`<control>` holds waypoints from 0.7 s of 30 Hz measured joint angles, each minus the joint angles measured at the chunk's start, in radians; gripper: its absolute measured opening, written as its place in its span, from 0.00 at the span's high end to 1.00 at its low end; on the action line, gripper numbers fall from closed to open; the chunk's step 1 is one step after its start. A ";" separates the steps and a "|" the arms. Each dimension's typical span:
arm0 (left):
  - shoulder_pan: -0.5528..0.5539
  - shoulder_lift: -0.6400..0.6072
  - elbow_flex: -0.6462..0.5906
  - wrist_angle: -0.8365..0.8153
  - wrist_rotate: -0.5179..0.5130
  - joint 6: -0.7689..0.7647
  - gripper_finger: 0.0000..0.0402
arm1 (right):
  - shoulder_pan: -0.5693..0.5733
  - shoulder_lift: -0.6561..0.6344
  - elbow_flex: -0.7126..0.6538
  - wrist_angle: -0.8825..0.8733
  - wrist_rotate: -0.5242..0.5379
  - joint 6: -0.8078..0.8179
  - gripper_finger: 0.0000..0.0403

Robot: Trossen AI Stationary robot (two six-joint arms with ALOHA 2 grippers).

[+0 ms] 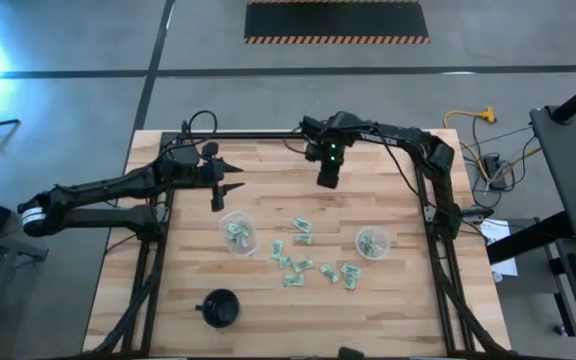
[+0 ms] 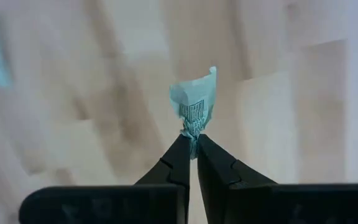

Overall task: Pick and place Stevia / Truvia into bins
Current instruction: Put the stevia packet into the round transparent container

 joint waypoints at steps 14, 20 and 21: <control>0.000 0.000 -0.001 -0.028 0.000 -0.028 0.59 | 0.225 -0.360 -0.439 0.096 -0.003 0.204 0.98; 0.000 0.000 -0.001 -0.024 0.000 -0.050 0.59 | 0.357 -0.557 -0.646 0.230 -0.003 0.389 0.98; 0.000 0.001 -0.001 -0.023 0.000 -0.054 0.59 | 0.382 -0.585 -0.679 0.249 -0.002 0.421 0.98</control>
